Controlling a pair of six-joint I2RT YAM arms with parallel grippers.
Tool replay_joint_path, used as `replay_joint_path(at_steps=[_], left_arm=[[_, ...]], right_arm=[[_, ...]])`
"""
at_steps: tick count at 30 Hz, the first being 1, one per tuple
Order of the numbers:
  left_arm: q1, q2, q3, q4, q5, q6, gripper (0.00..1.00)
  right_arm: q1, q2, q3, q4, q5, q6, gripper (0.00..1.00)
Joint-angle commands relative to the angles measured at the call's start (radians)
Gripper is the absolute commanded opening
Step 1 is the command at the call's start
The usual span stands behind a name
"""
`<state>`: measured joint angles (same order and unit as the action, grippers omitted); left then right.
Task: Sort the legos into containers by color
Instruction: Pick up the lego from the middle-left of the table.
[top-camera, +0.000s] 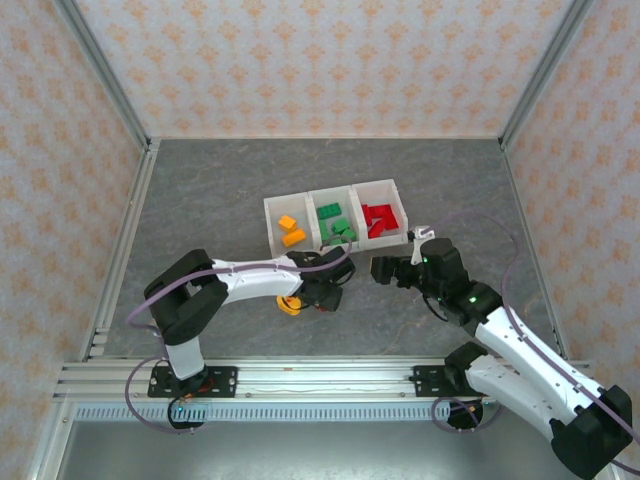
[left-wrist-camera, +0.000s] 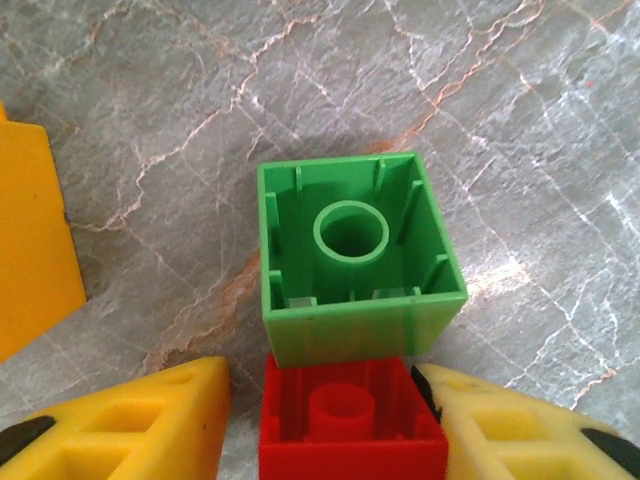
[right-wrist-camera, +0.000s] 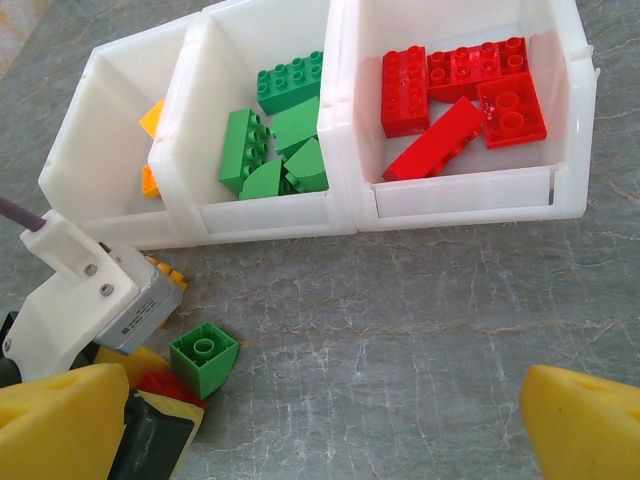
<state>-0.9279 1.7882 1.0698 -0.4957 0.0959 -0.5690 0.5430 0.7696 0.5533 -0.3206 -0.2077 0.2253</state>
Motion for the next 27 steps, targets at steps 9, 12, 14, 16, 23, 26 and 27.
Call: replay_joint_path(at_steps=[9,12,14,16,23,26,27], left_arm=[[-0.029,-0.033,-0.01,-0.031,-0.008,0.028,0.25],[-0.034,-0.051,0.003,-0.041,-0.015,0.037,0.25],[-0.034,-0.078,0.008,-0.042,-0.013,0.042,0.24],[-0.034,-0.106,0.019,-0.038,-0.008,0.053,0.24],[-0.012,-0.149,0.107,-0.013,-0.01,0.122,0.25],[0.041,-0.098,0.186,-0.02,-0.013,0.129,0.25],[0.063,-0.079,0.211,-0.021,-0.009,0.129,0.25]], right_arm=[[0.006,0.002,0.002,0.011,0.028,0.011,1.0],[0.006,0.0,0.002,0.009,0.029,0.01,1.0],[0.006,0.0,0.003,0.009,0.031,0.011,1.0],[0.006,-0.003,0.004,0.009,0.032,0.011,1.0],[0.006,-0.025,0.008,0.008,0.045,0.004,1.0],[0.006,-0.05,0.011,0.001,0.081,0.008,1.0],[0.006,-0.063,0.013,-0.002,0.094,0.008,1.0]])
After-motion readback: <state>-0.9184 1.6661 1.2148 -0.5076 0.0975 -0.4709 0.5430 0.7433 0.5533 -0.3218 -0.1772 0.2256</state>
